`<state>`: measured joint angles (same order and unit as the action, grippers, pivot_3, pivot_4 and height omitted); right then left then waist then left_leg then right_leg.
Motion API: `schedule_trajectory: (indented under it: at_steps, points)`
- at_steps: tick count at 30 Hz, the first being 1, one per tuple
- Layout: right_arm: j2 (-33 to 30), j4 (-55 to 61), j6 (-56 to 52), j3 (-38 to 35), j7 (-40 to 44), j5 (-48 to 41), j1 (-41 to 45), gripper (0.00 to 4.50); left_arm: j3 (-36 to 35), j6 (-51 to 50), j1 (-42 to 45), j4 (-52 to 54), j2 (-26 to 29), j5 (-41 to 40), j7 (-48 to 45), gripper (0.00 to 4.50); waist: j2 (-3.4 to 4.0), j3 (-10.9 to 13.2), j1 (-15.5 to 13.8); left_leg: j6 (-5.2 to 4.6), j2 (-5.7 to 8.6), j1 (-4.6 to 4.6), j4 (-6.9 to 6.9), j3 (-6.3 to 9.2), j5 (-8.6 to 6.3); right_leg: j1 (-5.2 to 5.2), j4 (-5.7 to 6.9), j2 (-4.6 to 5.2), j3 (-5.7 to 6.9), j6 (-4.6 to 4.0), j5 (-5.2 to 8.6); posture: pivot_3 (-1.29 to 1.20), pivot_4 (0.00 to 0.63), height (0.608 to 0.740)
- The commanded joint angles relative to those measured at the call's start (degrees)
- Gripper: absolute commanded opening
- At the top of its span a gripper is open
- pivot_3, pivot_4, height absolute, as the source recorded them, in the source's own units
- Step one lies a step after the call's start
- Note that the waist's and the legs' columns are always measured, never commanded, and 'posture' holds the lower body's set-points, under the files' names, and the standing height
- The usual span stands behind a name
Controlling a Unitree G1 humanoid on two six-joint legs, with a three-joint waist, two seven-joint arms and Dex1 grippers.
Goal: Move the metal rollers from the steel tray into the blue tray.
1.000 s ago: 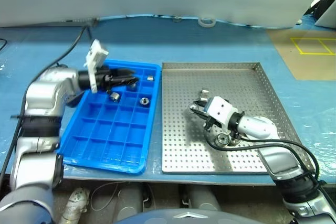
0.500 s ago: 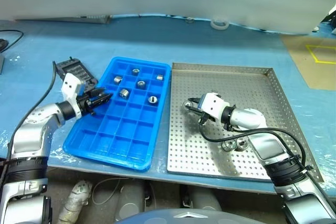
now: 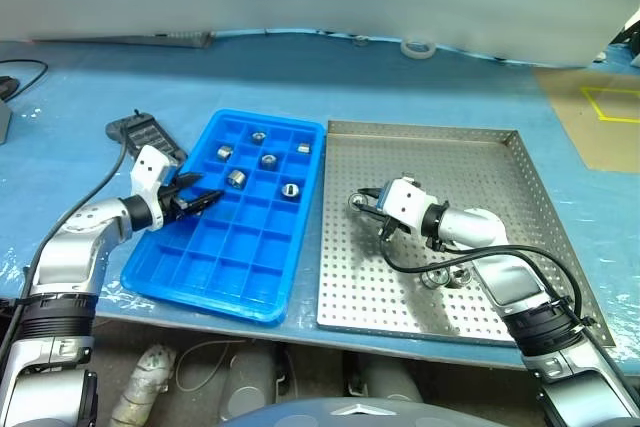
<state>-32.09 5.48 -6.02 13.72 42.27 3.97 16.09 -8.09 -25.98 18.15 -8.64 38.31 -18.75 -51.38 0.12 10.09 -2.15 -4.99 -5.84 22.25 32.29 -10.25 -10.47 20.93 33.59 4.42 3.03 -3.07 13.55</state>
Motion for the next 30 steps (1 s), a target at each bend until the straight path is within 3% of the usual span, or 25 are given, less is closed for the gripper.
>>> schedule_trajectory:
  at_steps: [1, 5, 11, 18, 24, 30]
  points:
    - [-0.23, 2.39, 0.63, -1.20, -0.52, -0.04, -0.63, 0.69, 0.16, -0.65, 0.93, -1.51, 4.25, 0.00, -4.09, 3.91, -0.05, -0.01, 0.18, 0.08, -0.04, -0.07, -0.09, 0.01, 0.05, 0.01, 0.00, -0.04, 0.00, 0.00, 0.00, -0.08, 0.150, 0.740]
    - [-0.17, 2.41, 0.83, -1.85, -0.85, -0.01, -0.05, 0.69, 0.43, -3.48, 8.66, -2.41, 4.49, -3.09, -6.98, 3.91, -0.08, 0.02, -0.04, 0.33, -0.10, -0.13, -0.43, 0.01, 0.22, 0.15, 0.00, -0.14, 0.01, 0.01, 0.01, -0.08, 0.150, 0.740]
    - [0.38, 4.50, -0.13, -2.42, -0.96, -0.70, 3.26, 0.69, 5.74, -5.48, 17.04, -2.50, -4.19, -5.58, -9.43, 3.91, -0.08, 0.03, -0.14, 0.19, -0.05, -0.02, -0.30, -0.04, 0.14, 0.05, -0.11, -0.08, 0.00, -0.02, 0.00, -0.09, 0.150, 0.740]
    - [0.03, 10.27, -2.45, -3.24, -0.49, -0.69, 6.47, 0.69, 11.76, -2.96, 25.29, -14.97, -14.74, -3.95, -12.67, 3.91, -0.12, 0.05, 0.19, 0.08, -0.08, 0.26, -0.13, -0.04, 0.10, 0.27, -0.05, -0.09, 0.02, -0.02, 0.00, -0.13, 0.150, 0.740]
    - [-0.74, 14.67, -4.48, -2.62, -0.14, 0.52, 7.27, 0.69, 12.45, -3.01, 29.16, -19.83, -22.19, -4.98, -14.38, 3.91, -0.13, 0.05, 0.24, -0.02, -0.09, 0.29, -0.03, -0.04, 0.04, 0.23, -0.08, -0.08, 0.02, -0.02, 0.00, -0.13, 0.150, 0.740]
    - [-1.45, 15.98, -5.93, -3.19, -0.18, 0.37, 6.59, 0.69, 12.28, -3.56, 30.31, -22.51, -25.43, -4.50, -15.03, 3.91, -0.13, 0.06, 0.95, -0.10, -0.09, 0.39, 0.08, -0.04, 0.00, 0.24, -0.08, -0.08, 0.03, -0.02, 0.00, -0.20, 0.150, 0.740]
